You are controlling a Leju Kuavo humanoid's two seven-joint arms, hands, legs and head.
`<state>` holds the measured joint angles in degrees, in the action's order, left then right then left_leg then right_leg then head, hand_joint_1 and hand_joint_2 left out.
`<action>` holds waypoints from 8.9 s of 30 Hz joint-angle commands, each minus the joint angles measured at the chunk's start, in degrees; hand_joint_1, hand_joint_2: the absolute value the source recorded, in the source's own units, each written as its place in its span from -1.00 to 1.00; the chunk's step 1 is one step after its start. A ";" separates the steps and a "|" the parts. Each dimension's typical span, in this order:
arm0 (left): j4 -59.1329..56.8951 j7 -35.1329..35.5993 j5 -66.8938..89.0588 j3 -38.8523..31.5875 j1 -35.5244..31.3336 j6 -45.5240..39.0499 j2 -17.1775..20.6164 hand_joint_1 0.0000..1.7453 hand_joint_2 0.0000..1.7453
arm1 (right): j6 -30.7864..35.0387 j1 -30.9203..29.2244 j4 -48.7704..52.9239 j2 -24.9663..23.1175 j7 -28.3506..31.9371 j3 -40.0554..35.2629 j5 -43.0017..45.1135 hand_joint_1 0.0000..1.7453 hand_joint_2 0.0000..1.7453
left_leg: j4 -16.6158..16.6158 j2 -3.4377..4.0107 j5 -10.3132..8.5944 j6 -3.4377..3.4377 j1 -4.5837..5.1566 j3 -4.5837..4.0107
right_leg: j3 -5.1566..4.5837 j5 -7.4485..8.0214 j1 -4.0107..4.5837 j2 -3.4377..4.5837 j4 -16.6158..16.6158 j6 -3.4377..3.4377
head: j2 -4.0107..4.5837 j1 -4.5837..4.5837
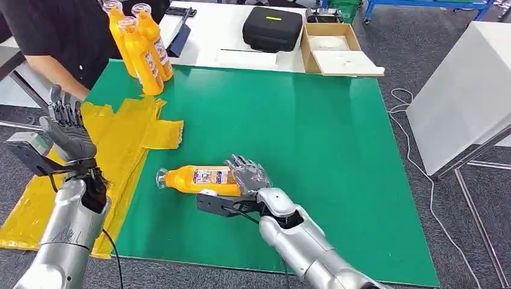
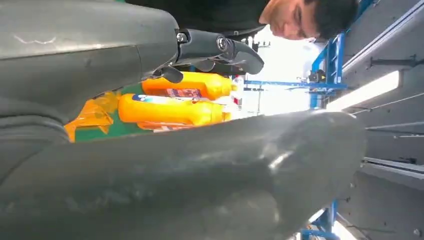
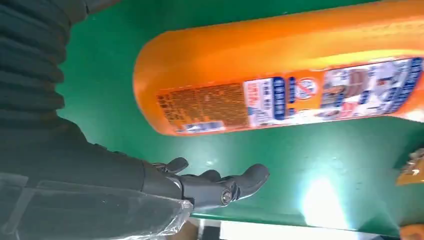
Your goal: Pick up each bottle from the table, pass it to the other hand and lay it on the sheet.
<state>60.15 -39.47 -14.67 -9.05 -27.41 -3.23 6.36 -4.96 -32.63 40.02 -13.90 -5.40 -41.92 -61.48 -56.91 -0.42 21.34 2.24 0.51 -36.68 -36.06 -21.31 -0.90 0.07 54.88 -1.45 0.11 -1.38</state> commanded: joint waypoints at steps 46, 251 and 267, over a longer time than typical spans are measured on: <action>-7.19 -0.53 -1.03 -0.54 -4.63 -0.54 -2.02 -1.00 -1.00 | -0.06 -5.73 -20.62 -3.01 -5.87 -2.55 -8.61 1.00 1.00 | 0.00 -0.19 0.08 -0.18 -0.02 0.33 | 0.30 -0.14 0.04 -0.24 -0.02 0.10 | 0.00 0.00; -15.28 12.23 101.50 -3.06 9.06 -36.77 -5.38 -1.00 1.00 | 0.39 -1.71 15.81 4.90 1.81 0.47 12.67 -1.00 -1.00 | 0.05 -0.09 -0.04 -0.13 0.01 -0.12 | -0.09 0.00 -0.01 -0.09 0.00 0.22 | 0.00 -0.04; -17.27 -0.10 96.67 -14.60 6.04 -36.77 -9.43 -1.00 1.00 | -1.13 -0.81 19.28 5.23 0.44 0.91 13.17 -1.00 -1.00 | -0.03 -0.05 0.00 -0.16 -0.03 -0.13 | -0.10 -0.02 0.04 -0.10 0.03 0.23 | 0.00 -0.02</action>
<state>46.18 -30.58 85.74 -12.48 -17.54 -39.85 0.24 -5.29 -33.05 57.81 -10.75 -4.26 -39.28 -48.68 -56.92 -0.31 21.22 2.25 0.51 -37.09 -36.49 -21.15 -0.90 0.17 54.89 -1.32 0.11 -1.40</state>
